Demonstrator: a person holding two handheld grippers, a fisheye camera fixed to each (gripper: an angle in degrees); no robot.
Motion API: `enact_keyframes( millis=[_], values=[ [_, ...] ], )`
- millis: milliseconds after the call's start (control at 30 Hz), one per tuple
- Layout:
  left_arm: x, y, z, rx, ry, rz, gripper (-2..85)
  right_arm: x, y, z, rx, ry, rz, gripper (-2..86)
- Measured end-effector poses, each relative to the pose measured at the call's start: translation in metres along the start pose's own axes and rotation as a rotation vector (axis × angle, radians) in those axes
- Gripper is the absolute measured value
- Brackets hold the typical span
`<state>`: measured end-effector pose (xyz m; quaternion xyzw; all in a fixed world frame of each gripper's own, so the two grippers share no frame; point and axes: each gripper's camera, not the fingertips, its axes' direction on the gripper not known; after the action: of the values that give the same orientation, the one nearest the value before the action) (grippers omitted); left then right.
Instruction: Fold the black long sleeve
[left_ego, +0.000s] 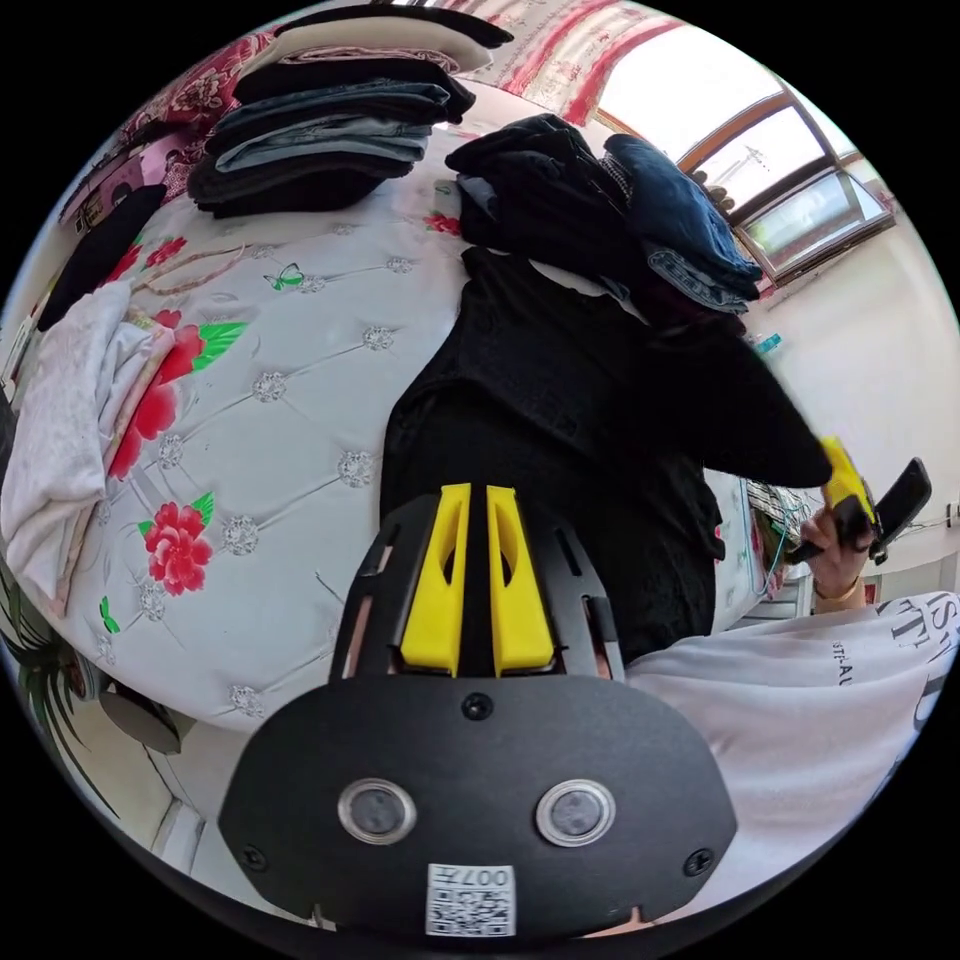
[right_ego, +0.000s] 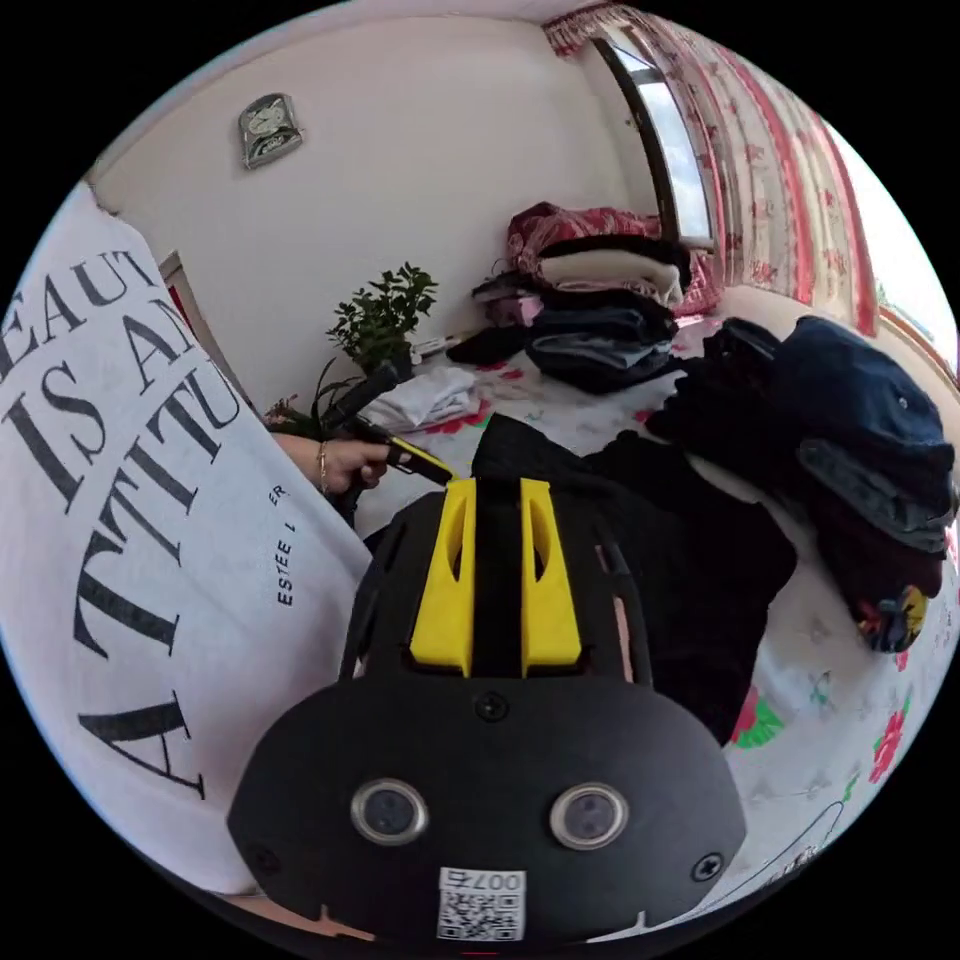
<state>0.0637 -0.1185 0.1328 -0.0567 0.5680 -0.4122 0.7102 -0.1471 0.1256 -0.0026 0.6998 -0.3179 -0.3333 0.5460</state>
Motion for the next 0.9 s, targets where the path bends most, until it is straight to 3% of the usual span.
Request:
enact_keyframes(
  millis=[100, 433, 567, 733, 867, 900],
  values=[
    [-0.009, 0.014, 0.002, -0.022, 0.009, -0.009, 4.7, -0.001, 0.020, 0.053, -0.117, -0.019, 0.109, 4.3],
    [0.018, 0.008, 0.022, -0.051, 0.061, 0.216, 8.5, 0.105, 0.039, 0.068, -0.227, 0.450, 0.367, 4.5],
    [0.055, -0.014, 0.039, -0.031, 0.022, 0.350, 8.5, 0.143, 0.031, 0.087, -0.252, 0.509, 0.426, 3.5],
    [0.088, -0.040, 0.102, -0.214, -0.103, 0.425, 3.9, 0.192, 0.050, 0.133, -0.440, 0.560, 0.518, 0.9],
    [0.079, -0.030, 0.090, -0.154, -0.067, 0.417, 0.6, 0.208, 0.085, 0.116, -0.508, 0.732, 0.533, 0.0],
    [0.073, -0.023, 0.085, -0.145, -0.079, 0.413, 0.2, 0.211, 0.092, 0.103, -0.453, 0.694, 0.524, 0.0]
  ],
)
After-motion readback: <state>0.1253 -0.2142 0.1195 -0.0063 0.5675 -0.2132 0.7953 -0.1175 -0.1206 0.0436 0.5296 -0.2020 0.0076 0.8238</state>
